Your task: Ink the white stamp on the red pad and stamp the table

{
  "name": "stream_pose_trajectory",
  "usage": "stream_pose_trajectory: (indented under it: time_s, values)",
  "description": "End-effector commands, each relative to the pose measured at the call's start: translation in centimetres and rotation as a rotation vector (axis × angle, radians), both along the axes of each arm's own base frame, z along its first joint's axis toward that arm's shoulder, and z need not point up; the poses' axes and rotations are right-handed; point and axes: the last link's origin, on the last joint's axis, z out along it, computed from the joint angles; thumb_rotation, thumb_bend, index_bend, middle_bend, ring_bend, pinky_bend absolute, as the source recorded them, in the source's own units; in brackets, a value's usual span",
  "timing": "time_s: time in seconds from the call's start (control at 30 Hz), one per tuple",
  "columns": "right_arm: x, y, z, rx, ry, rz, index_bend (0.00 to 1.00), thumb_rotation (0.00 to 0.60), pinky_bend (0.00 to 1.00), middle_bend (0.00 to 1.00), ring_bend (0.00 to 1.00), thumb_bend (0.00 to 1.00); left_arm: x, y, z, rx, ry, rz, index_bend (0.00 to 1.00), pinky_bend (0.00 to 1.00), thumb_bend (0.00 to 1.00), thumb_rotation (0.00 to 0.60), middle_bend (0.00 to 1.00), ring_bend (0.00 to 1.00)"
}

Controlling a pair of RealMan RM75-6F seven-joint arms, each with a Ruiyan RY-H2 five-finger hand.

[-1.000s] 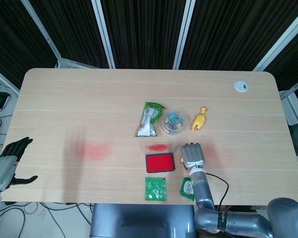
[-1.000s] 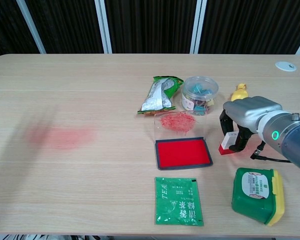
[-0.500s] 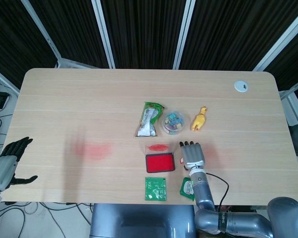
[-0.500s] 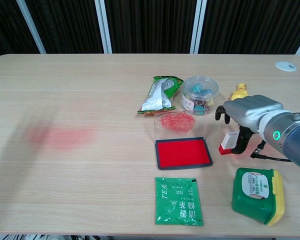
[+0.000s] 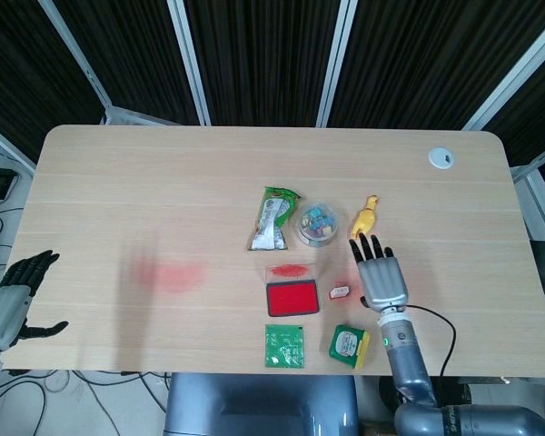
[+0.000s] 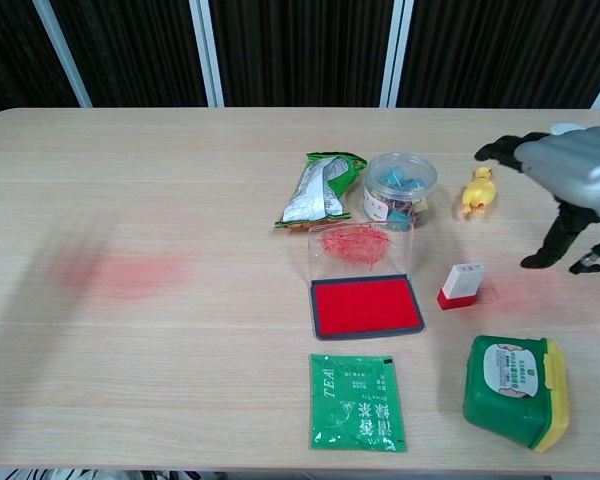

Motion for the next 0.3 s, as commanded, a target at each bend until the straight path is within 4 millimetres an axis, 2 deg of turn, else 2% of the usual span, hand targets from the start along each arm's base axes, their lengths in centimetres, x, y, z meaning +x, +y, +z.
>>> stream_pose_trajectory:
  time_s: [0.03, 0.1, 0.13, 0.3]
  values:
    - [-3.3, 3.2, 4.7, -0.095, -0.08, 0.043, 0.0, 0.6, 0.23, 0.0, 0.0, 0.17, 0.0, -0.1, 0.0, 0.005, 0.008, -0.009, 0.0, 0.0, 0.0, 0.6, 0.0, 0.0]
    - [-4.6, 4.5, 6.1, -0.12, -0.108, 0.056, 0.0, 0.6, 0.22, 0.0, 0.0, 0.17, 0.1, -0.2, 0.0, 0.009, 0.016, -0.016, 0.0, 0.0, 0.0, 0.6, 0.0, 0.0]
    - [-6.1, 6.0, 7.3, -0.142, -0.116, 0.048, 0.0, 0.6, 0.21, 0.0, 0.0, 0.16, 0.0, -0.3, 0.0, 0.015, 0.03, -0.024, 0.0, 0.0, 0.0, 0.6, 0.0, 0.0]
    - [-8.0, 8.2, 8.8, -0.152, -0.125, 0.059, 0.0, 0.6, 0.21, 0.0, 0.0, 0.13, 0.0, -0.3, 0.0, 0.028, 0.052, -0.036, 0.0, 0.0, 0.0, 0.6, 0.0, 0.0]
